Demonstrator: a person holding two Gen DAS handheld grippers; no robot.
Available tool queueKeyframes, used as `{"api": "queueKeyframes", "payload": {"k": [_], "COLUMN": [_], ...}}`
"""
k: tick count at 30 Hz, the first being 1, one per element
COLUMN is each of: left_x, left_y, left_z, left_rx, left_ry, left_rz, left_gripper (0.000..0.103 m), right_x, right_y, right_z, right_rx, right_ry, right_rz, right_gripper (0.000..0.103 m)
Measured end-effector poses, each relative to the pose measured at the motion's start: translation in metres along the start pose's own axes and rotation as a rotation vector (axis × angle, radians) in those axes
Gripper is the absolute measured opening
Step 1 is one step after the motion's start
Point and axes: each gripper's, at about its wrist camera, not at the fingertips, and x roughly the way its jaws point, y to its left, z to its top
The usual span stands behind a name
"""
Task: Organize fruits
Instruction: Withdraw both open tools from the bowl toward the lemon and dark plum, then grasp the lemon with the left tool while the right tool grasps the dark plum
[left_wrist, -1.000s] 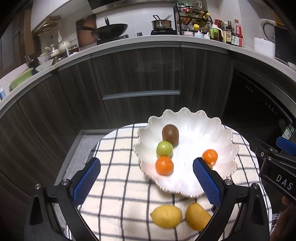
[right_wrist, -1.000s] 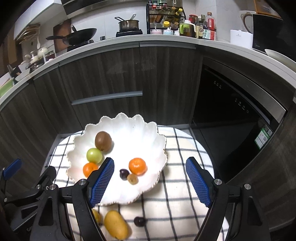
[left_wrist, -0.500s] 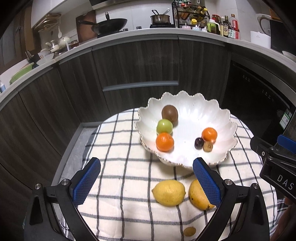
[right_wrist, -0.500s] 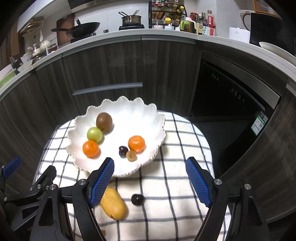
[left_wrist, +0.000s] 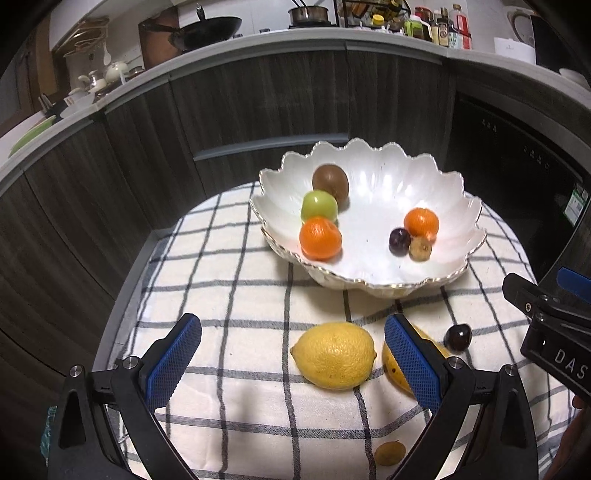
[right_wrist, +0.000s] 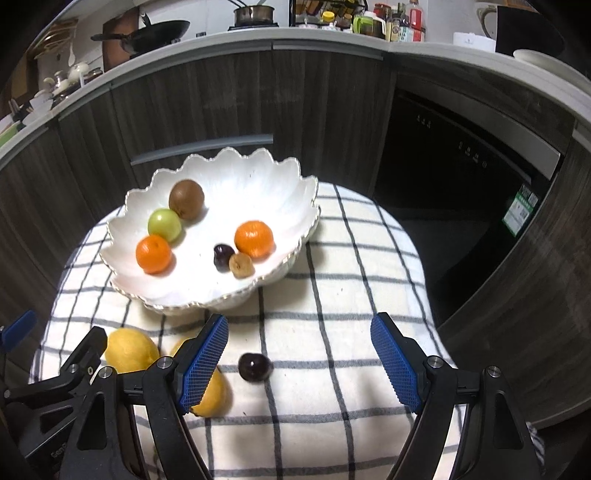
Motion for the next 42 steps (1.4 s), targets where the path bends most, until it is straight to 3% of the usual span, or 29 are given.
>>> {"api": "queueKeyframes", "payload": {"k": [20, 29, 42], "left_x": [0.047, 0.054, 0.056], "left_y": [-0.007, -0.003, -0.003], "left_z": [-0.025, -0.027, -0.029], "left_rx": [0.016, -0.005, -0.005], "left_ry": [0.089, 0.111, 0.110], "left_rz": [-0.058, -0.126, -0.143], "left_gripper": [0.101, 0.100, 0.100], "right_x": [0.043, 0.045, 0.049], "right_y": [0.004, 0.004, 0.006], "right_z": [-0.030, -0.033, -0.033], "right_rx": [-0.014, -0.018, -0.022], "right_ry": [0.082, 0.094, 0.104], "right_rz": [0.031, 0.048, 0.057], "right_gripper": [0.079, 0.078, 0.075]}}
